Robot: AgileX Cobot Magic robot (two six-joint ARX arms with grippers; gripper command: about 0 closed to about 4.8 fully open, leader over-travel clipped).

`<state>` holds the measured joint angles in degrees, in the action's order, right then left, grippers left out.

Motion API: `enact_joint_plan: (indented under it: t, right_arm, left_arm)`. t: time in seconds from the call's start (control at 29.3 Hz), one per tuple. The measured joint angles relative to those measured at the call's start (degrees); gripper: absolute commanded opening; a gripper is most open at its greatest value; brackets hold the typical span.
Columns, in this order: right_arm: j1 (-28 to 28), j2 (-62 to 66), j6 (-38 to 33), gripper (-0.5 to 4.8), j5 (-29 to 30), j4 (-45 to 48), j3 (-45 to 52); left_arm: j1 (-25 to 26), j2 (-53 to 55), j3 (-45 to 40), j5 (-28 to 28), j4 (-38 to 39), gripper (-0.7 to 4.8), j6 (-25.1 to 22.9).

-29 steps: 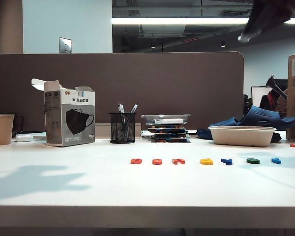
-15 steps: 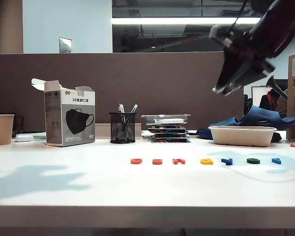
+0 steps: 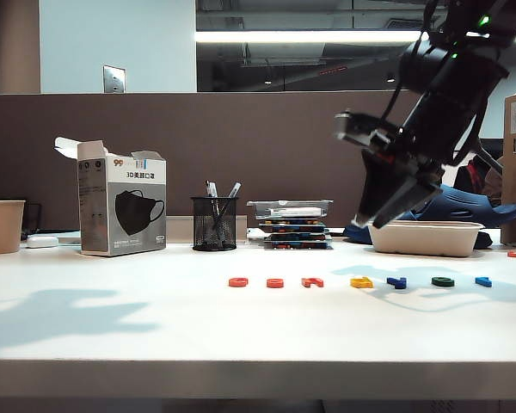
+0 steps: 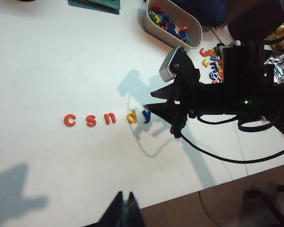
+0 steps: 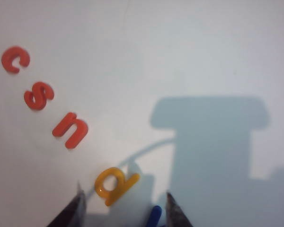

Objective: Select the appropriate letters from the row of letter magnets placed on the table to arrange into the word "yes".

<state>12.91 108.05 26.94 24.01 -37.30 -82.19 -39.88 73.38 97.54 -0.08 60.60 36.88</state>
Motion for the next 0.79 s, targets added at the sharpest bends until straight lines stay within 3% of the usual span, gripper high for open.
enact_joint_plan:
  t: [0.41,0.79]
  right_arm:
    - [0.00,2.23,5.73,2.06,-3.80,-2.89,0.09]
    - [0.59,4.68,6.34,1.98,-3.89,-4.79,0.07]
  left_arm:
    - [0.00,0.00,0.00,0.00,0.02,-0.05,0.00]
    - [0.00,0.00,0.00,0.00,0.07,-0.05,0.00]
